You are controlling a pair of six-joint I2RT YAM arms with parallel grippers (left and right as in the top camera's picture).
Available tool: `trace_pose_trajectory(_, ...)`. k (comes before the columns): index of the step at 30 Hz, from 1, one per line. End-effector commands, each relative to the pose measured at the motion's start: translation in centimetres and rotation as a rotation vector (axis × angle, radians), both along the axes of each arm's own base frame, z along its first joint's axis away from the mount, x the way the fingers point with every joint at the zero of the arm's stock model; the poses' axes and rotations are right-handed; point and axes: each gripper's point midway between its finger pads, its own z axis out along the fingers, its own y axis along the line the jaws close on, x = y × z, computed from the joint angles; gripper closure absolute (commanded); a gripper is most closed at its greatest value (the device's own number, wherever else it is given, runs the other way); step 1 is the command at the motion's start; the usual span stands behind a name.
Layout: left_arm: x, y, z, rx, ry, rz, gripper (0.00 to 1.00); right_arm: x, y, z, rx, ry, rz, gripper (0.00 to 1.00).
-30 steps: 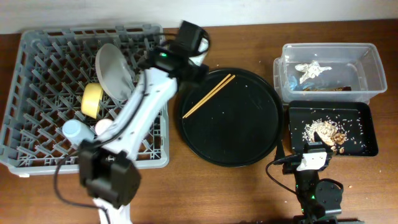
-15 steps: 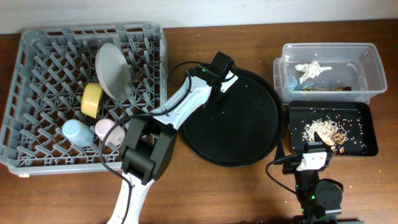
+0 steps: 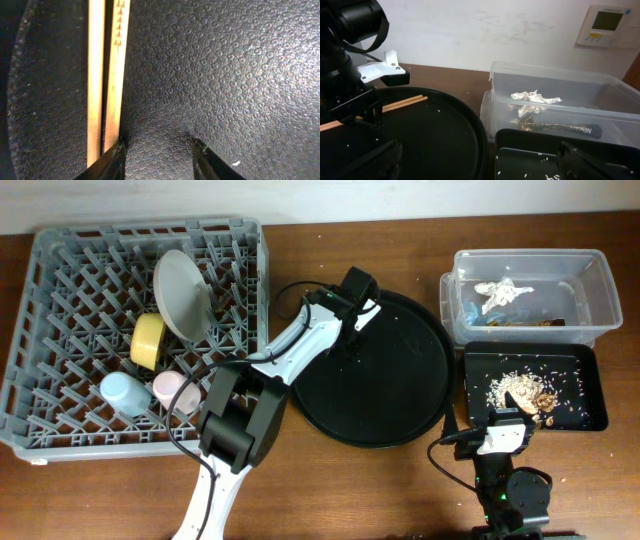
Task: Sort waste into correct bins and load items into the dishwasher rack
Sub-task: 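Grasp one wooden chopstick and place it in the rack, then grasp the second chopstick and place it in the rack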
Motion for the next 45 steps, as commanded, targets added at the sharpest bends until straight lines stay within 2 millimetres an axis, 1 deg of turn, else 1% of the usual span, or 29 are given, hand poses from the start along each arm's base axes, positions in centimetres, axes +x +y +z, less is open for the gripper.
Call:
trace_pose_trajectory(1,-1.9,-0.6,-1.2,0.026,0.103,-0.028,0.58,0.0,-0.1,-0.3,-0.003,0.005,-0.002,0.02)
trace_pose_trajectory(3,-1.2,-0.6,0.6,0.032,0.082,-0.022,0.58,0.0,-0.1,-0.3,-0.003,0.005,-0.002,0.01)
trace_pose_trajectory(4,-0.2,0.0,1.1,0.07,0.035,-0.006,0.58,0.0,-0.1,-0.3,-0.003,0.005,-0.002,0.02)
trace_pose_trajectory(5,0.1,0.3,1.3,0.087,0.018,0.0,0.58,0.0,-0.1,-0.3,-0.003,0.005,-0.002,0.02)
trace_pose_trajectory(8,-0.7,-0.4,2.2,0.056,0.057,-0.005,0.58,0.0,-0.1,-0.3,-0.003,0.005,-0.002,0.02)
trace_pose_trajectory(11,0.2,-0.2,3.9,0.071,0.017,0.004,0.58,0.0,-0.1,-0.3,-0.003,0.005,-0.002,0.02)
trace_pose_trajectory(12,0.6,0.2,3.9,0.094,-0.003,0.012,0.58,0.0,-0.1,-0.3,-0.003,0.005,-0.002,0.01)
trace_pose_trajectory(14,0.7,0.4,2.9,0.105,0.004,0.016,0.58,0.0,-0.1,-0.3,-0.003,0.005,-0.002,0.01)
trace_pose_trajectory(19,0.3,0.7,-1.0,0.144,0.059,0.014,0.58,0.0,-0.1,-0.3,-0.003,0.005,-0.002,0.02)
trace_pose_trajectory(22,0.3,0.8,-1.3,0.147,0.064,0.014,0.59,0.0,-0.1,-0.3,-0.003,0.005,-0.002,0.02)
trace_pose_trajectory(24,-0.2,0.2,-1.3,0.117,0.09,0.005,0.65,0.0,-0.1,-0.3,-0.003,0.005,-0.002,0.02)
trace_pose_trajectory(25,-0.6,-0.2,-1.4,0.093,0.11,-0.001,0.7,0.0,-0.1,-0.3,-0.003,0.005,-0.002,0.02)
trace_pose_trajectory(27,-1.3,-0.5,-1.4,0.071,0.144,-0.008,1.0,0.0,-0.1,-0.3,-0.003,0.005,-0.002,0.02)
trace_pose_trajectory(28,-1.4,-0.4,-1.3,0.075,0.15,-0.008,1.0,0.0,-0.1,-0.3,-0.003,0.005,-0.002,0.02)
trace_pose_trajectory(29,-1.5,-0.3,-1.0,0.078,0.155,-0.008,1.0,0.0,-0.1,-0.3,-0.003,0.005,-0.002,0.02)
trace_pose_trajectory(30,-1.7,-0.2,-0.1,0.081,0.16,-0.008,1.0,0.0,-0.1,-0.3,-0.003,0.005,-0.002,0.02)
trace_pose_trajectory(31,-1.8,-0.1,1.3,0.079,0.158,-0.003,1.0,0.0,-0.1,-0.3,-0.003,0.005,-0.002,0.01)
trace_pose_trajectory(33,-1.4,0.0,5.2,0.049,0.135,0.058,1.0,0.0,-0.1,-0.3,-0.003,0.005,-0.002,0.01)
trace_pose_trajectory(34,-0.6,0.8,8.9,0.002,0.107,0.161,1.0,0.0,-0.1,-0.3,-0.003,0.005,-0.002,0.02)
trace_pose_trajectory(35,0.1,2.2,12.1,-0.039,0.084,0.255,1.0,0.0,-0.1,-0.3,-0.003,0.005,-0.002,0.02)
trace_pose_trajectory(36,0.6,3.7,14.4,-0.07,0.07,0.342,1.0,0.0,-0.1,-0.3,-0.003,0.005,-0.002,0.01)
trace_pose_trajectory(37,1.2,6.1,16.7,-0.103,0.057,0.445,1.0,0.0,-0.1,-0.3,-0.003,0.005,-0.002,0.02)
trace_pose_trajectory(38,1.8,8.1,17.8,-0.122,0.048,0.519,1.0,0.0,-0.1,-0.3,-0.003,0.005,-0.002,0.01)
trace_pose_trajectory(39,2.7,11.8,18.1,-0.128,0.063,0.646,1.0,0.0,-0.1,-0.3,-0.003,0.005,-0.002,0.02)
trace_pose_trajectory(41,3.2,15.3,17.4,-0.106,0.09,0.742,1.0,0.0,-0.1,-0.3,-0.003,0.005,-0.002,0.02)
trace_pose_trajectory(42,3.6,17.6,16.8,-0.1,0.107,0.796,1.0,0.0,-0.1,-0.3,-0.003,0.005,-0.002,0.02)
trace_pose_trajectory(43,4.1,19.2,15.9,-0.1,0.116,0.831,1.0,0.0,-0.1,-0.3,-0.003,0.005,-0.002,0.02)
trace_pose_trajectory(44,4.3,20.0,14.9,-0.088,0.126,0.831,1.0,0.0,-0.1,-0.3,-0.003,0.005,-0.002,0.02)
trace_pose_trajectory(45,4.3,20.1,13.9,-0.071,0.136,0.802,1.0,0.0,-0.1,-0.3,-0.003,0.005,-0.002,0.02)
